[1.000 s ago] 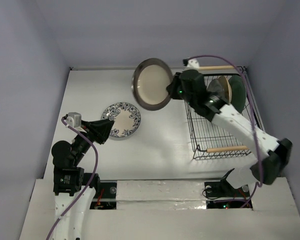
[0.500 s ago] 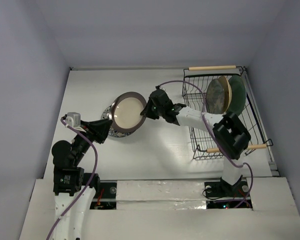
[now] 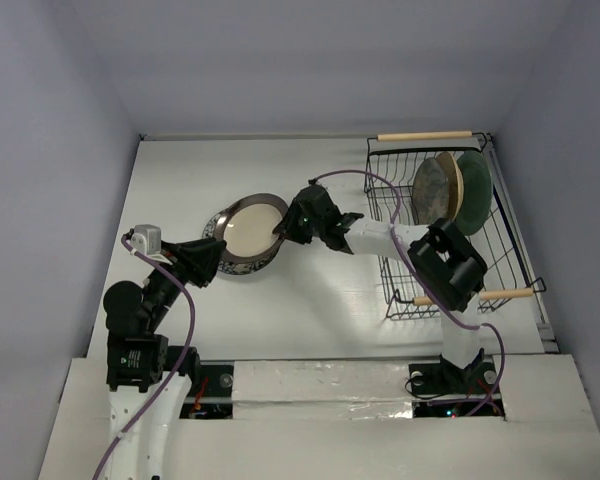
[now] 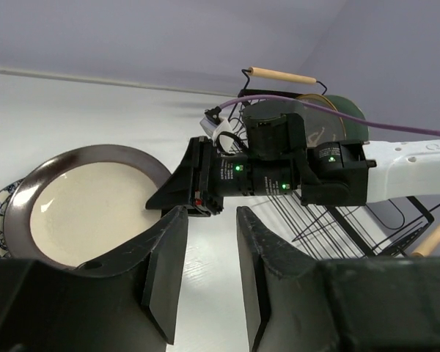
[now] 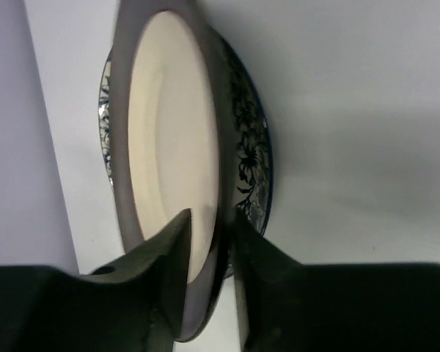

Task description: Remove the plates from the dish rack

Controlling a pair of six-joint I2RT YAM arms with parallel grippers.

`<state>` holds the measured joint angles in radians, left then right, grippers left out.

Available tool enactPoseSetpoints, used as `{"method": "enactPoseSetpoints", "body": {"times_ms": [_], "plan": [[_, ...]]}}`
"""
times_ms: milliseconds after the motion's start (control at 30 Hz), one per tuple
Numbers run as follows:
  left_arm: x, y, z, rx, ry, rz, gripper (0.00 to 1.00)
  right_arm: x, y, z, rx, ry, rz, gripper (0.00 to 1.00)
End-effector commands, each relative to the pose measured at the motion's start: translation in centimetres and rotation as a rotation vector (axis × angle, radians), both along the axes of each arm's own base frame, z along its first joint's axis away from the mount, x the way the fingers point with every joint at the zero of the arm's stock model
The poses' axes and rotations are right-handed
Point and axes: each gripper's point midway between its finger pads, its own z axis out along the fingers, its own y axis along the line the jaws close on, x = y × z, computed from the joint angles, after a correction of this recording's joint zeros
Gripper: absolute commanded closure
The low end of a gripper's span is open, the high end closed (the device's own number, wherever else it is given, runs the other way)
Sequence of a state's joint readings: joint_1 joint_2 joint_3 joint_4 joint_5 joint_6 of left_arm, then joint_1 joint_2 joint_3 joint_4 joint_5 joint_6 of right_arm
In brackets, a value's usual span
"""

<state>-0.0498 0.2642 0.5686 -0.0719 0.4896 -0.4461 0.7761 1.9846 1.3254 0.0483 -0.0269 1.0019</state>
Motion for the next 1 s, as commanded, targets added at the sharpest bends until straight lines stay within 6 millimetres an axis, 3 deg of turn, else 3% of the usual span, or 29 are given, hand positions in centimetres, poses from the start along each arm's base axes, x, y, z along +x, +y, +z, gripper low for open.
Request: {"method": "enactPoseSetpoints", "body": {"times_ms": [0, 67, 133, 233, 400, 500, 567, 600, 667, 700, 767, 800, 833, 867, 967], "plan": [[-0.3, 0.0, 1.4, 0.001, -0.06, -0.002, 0.7, 0.7, 2.8, 5.4, 0.134, -0.123, 0.047, 0.65], [-0.3, 0.0, 1.4, 0.002, -0.061, 0.0, 0.69, 0.4, 2.8, 4.9, 0.089, -0.126, 0.055, 0.55], [-0.3, 0.0, 1.3, 0.0, -0.06, 0.0, 0.68, 0.4, 2.1, 4.1, 0.014, -0.129, 0.067, 0.36], [-0.3, 0.1, 1.4, 0.002, -0.064, 0.0, 0.68, 0.3, 1.0, 3.1, -0.112, -0.138, 0.083, 0.2], [-0.4, 0.1, 1.4, 0.002, -0.067, 0.0, 0.67, 0.3, -2.0, 2.7, -0.3, -0.173, 0.087, 0.12], [-0.4, 0.1, 1.5, 0.0, -0.068, 0.0, 0.67, -0.1, -3.5, 3.8, -0.37, -0.209, 0.086, 0.12], [-0.4, 0.1, 1.5, 0.001, -0.069, 0.0, 0.66, 0.0, -4.7, 4.6, -0.411, -0.234, 0.064, 0.17], [-0.4, 0.1, 1.5, 0.001, -0.069, 0.002, 0.66, -0.2, -5.7, 6.0, -0.43, -0.259, 0.055, 0.24], [-0.4, 0.1, 1.4, 0.002, -0.067, 0.0, 0.66, -0.2, -7.3, 8.4, -0.452, -0.31, 0.014, 0.43], [-0.5, 0.1, 1.5, 0.003, -0.071, 0.0, 0.66, -0.3, -9.3, 11.2, -0.476, -0.365, -0.046, 0.64], [-0.5, 0.1, 1.5, 0.003, -0.071, 0.0, 0.66, -0.5, -11.8, 14.0, -0.511, -0.417, -0.112, 0.83], [-0.5, 0.1, 1.5, 0.003, -0.069, 0.0, 0.66, 0.3, -14.6, 15.7, -0.561, -0.447, -0.193, 0.96], [-0.5, 0.1, 1.5, 0.003, -0.069, 0.0, 0.66, -0.3, -17.0, 17.8, -0.578, -0.465, -0.239, 1.0], [-0.5, 0.1, 1.5, 0.003, -0.069, 0.0, 0.66, -0.3, -19.0, 18.8, -0.608, -0.474, -0.282, 1.0], [-0.5, 0.1, 1.6, 0.001, -0.073, 0.002, 0.66, -0.2, -27.5, 20.9, -0.727, -0.467, -0.464, 1.0]]}}
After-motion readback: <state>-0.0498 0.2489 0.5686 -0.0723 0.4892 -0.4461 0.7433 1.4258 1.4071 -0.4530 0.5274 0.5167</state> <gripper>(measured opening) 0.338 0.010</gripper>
